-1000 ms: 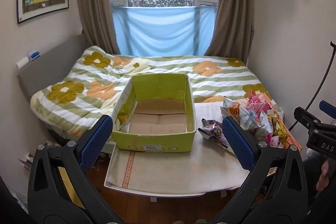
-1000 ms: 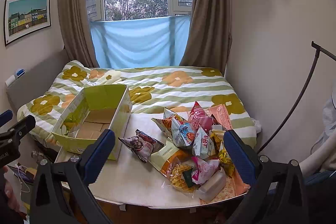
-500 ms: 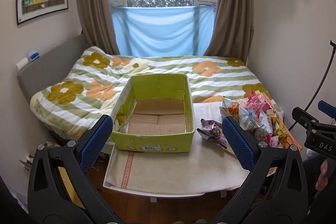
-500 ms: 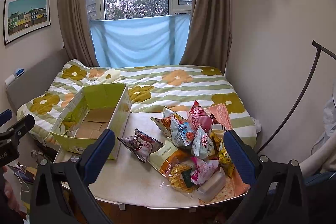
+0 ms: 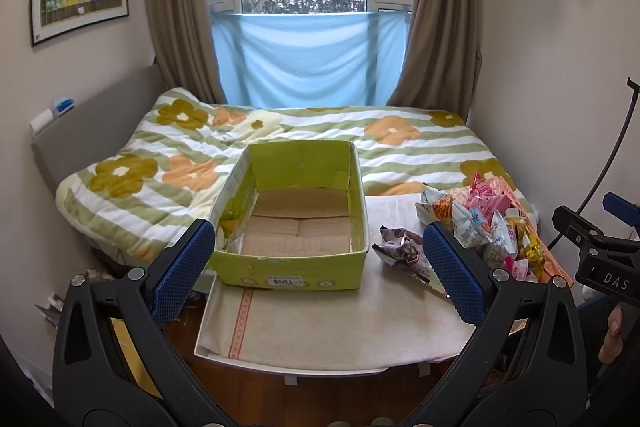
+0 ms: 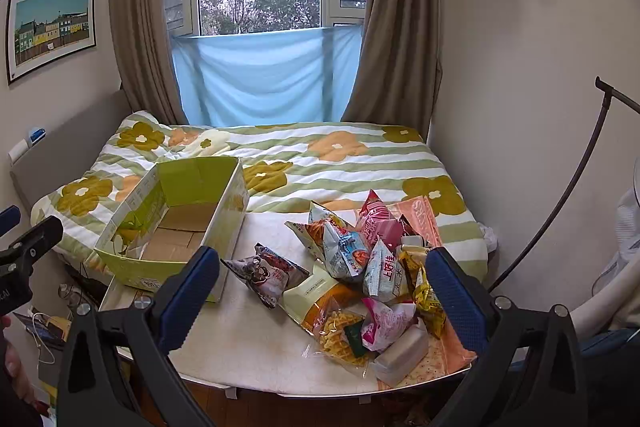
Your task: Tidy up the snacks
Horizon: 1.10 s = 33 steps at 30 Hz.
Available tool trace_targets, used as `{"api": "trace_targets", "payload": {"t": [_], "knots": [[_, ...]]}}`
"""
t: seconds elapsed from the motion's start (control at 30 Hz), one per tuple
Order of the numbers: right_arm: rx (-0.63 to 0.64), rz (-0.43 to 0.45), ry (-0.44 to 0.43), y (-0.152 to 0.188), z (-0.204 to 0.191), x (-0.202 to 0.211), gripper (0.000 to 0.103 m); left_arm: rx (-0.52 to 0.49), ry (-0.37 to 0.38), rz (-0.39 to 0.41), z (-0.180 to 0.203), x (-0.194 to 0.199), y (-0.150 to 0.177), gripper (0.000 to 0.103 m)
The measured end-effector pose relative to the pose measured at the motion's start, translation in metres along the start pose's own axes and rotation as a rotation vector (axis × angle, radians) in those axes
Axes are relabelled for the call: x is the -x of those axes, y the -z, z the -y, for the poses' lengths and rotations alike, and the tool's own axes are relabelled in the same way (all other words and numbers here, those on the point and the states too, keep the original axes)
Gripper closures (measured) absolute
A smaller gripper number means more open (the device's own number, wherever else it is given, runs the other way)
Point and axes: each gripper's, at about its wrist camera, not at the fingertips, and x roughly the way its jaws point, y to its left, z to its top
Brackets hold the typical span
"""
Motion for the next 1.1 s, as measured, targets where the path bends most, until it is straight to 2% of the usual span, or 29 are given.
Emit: {"api": "trace_targets", "payload": {"t": [1.1], "knots": [[0.0, -0.012, -0.006, -0.0036, 0.0007, 0.0046, 0.0, 0.002, 0.002, -0.007, 0.0002, 0.0006, -0.0013, 0.0]]}}
